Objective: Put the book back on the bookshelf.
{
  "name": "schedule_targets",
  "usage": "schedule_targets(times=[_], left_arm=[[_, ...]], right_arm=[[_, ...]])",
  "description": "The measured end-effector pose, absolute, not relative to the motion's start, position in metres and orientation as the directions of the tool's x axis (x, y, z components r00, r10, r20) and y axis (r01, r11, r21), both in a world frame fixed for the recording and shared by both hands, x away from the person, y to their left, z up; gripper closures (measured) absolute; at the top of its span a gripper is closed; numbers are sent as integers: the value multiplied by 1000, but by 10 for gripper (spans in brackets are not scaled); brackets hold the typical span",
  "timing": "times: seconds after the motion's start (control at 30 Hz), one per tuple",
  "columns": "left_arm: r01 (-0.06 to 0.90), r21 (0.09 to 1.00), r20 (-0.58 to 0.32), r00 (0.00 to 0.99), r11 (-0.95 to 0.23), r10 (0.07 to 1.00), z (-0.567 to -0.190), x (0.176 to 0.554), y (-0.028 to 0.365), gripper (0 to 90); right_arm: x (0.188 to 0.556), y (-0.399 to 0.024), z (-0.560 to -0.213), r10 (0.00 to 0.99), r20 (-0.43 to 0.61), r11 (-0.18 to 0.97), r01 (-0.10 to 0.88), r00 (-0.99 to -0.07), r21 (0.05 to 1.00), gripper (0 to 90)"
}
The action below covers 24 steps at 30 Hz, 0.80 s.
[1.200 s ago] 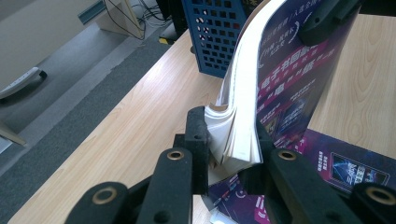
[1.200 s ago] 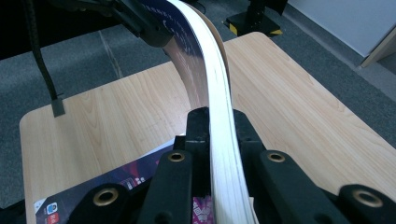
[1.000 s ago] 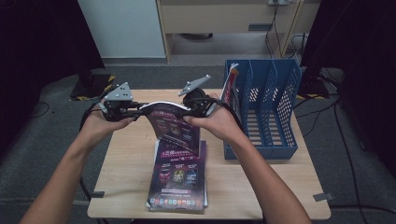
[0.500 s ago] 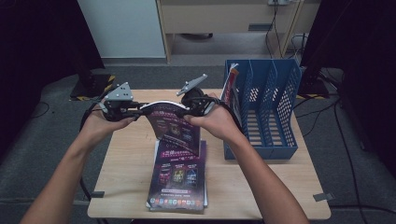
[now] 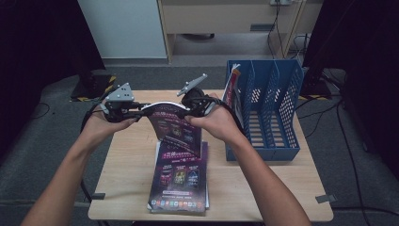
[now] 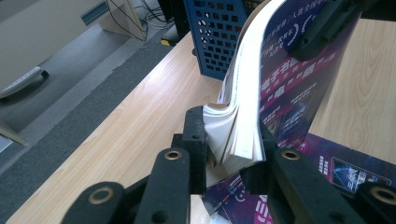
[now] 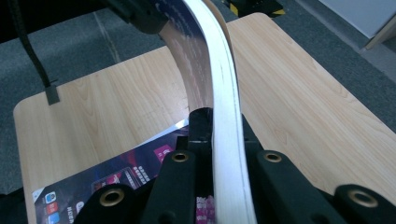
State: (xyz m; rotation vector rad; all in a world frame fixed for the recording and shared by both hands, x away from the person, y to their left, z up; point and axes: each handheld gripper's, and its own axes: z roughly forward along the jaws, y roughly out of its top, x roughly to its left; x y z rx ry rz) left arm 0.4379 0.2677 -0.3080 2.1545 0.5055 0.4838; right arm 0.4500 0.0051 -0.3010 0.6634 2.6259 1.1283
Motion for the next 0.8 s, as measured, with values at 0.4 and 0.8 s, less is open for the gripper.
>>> schedule_targets(times=[0.4, 0.8], left_arm=[[219, 821, 150, 809, -528, 568, -320, 442, 266, 251], [270, 811, 111, 800, -519, 590, -329, 446, 261, 76]], right_arm=[[449, 0, -296, 490, 0, 592, 333, -872, 734, 830], [449, -10, -291, 516, 6, 579, 355, -856, 734, 830]])
